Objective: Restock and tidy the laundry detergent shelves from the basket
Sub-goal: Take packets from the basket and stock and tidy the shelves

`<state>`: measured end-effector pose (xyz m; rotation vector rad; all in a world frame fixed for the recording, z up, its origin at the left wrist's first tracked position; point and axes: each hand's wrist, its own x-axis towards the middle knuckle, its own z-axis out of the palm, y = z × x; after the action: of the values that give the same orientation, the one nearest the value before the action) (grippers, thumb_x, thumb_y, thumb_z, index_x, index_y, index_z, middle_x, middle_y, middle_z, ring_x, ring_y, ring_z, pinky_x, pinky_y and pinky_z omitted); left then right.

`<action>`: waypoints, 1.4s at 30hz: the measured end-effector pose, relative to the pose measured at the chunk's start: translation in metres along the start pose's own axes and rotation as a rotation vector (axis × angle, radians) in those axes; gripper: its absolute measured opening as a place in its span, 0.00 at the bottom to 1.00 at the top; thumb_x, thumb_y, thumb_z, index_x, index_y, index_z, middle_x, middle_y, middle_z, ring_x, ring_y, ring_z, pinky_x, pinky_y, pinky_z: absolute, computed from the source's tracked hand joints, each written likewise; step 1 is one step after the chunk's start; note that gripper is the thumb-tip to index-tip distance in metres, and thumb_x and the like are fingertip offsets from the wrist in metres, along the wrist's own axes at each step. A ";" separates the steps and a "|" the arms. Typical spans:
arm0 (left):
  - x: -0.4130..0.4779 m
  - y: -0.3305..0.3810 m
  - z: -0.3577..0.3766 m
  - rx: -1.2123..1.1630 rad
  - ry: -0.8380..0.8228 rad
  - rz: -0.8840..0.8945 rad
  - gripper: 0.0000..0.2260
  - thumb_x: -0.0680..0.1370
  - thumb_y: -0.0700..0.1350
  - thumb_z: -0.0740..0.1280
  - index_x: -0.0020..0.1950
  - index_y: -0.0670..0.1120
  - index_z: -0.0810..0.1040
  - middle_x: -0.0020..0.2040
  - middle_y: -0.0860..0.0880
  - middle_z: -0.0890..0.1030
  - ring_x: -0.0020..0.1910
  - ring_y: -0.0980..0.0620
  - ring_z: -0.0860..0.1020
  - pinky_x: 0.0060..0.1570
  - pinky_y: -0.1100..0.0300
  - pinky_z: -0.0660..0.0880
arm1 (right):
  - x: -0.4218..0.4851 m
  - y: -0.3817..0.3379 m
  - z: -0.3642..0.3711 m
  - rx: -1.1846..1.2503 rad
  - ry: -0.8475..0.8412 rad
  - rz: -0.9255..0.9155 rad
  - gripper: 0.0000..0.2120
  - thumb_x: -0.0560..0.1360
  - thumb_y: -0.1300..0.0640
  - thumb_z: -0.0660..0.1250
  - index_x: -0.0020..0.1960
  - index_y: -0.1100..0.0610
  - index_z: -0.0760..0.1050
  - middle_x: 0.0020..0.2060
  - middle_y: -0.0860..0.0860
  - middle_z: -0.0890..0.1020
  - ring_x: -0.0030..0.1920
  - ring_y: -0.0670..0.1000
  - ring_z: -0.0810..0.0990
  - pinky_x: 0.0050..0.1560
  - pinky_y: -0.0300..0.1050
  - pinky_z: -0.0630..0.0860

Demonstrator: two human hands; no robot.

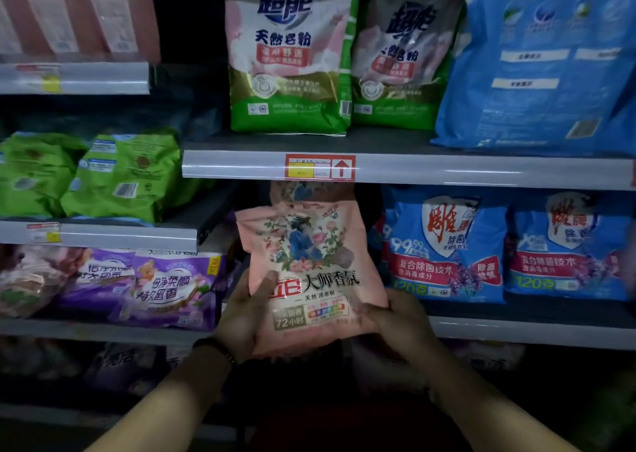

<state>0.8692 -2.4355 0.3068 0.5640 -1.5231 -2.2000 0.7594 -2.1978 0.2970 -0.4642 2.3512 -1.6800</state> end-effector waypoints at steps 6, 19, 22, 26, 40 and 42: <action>0.066 0.015 0.003 0.092 -0.051 0.025 0.14 0.85 0.44 0.67 0.71 0.52 0.78 0.60 0.42 0.87 0.57 0.36 0.86 0.57 0.31 0.81 | 0.049 0.003 0.018 -0.187 0.130 -0.051 0.05 0.80 0.57 0.73 0.55 0.53 0.85 0.44 0.44 0.85 0.42 0.36 0.79 0.32 0.29 0.68; 0.194 0.020 0.002 0.242 -0.082 0.114 0.12 0.84 0.38 0.68 0.66 0.47 0.81 0.62 0.38 0.86 0.61 0.34 0.84 0.61 0.30 0.79 | 0.171 0.005 0.045 -0.298 0.287 0.022 0.14 0.77 0.53 0.76 0.61 0.55 0.86 0.53 0.54 0.89 0.47 0.51 0.85 0.41 0.38 0.76; 0.209 0.026 0.008 0.353 -0.053 0.171 0.09 0.84 0.38 0.68 0.60 0.49 0.82 0.56 0.42 0.87 0.49 0.46 0.88 0.47 0.45 0.86 | 0.194 0.010 0.053 -0.314 0.353 0.042 0.08 0.78 0.52 0.73 0.55 0.52 0.88 0.50 0.53 0.89 0.50 0.53 0.87 0.48 0.43 0.79; 0.234 0.015 0.002 0.471 0.132 0.182 0.09 0.78 0.41 0.77 0.56 0.48 0.81 0.54 0.46 0.87 0.50 0.47 0.86 0.54 0.42 0.85 | 0.215 0.029 0.061 -0.236 0.348 0.130 0.06 0.75 0.57 0.70 0.45 0.51 0.86 0.43 0.50 0.88 0.44 0.53 0.87 0.45 0.47 0.84; 0.178 -0.078 0.014 1.317 0.051 0.430 0.33 0.80 0.51 0.70 0.82 0.49 0.62 0.78 0.41 0.64 0.73 0.34 0.68 0.69 0.38 0.73 | 0.168 0.034 0.096 -0.772 0.038 -0.232 0.33 0.78 0.50 0.70 0.80 0.50 0.65 0.78 0.49 0.63 0.78 0.55 0.61 0.76 0.54 0.69; 0.180 -0.083 0.010 1.393 0.009 0.403 0.37 0.80 0.54 0.67 0.86 0.52 0.54 0.83 0.42 0.58 0.80 0.35 0.62 0.76 0.40 0.68 | 0.175 0.032 0.095 -0.755 -0.056 -0.196 0.38 0.79 0.47 0.70 0.84 0.48 0.58 0.83 0.48 0.56 0.83 0.54 0.52 0.81 0.53 0.61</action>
<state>0.7046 -2.4978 0.2148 0.5187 -2.6894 -0.5801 0.6270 -2.3373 0.2371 -0.8655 2.9075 -0.7494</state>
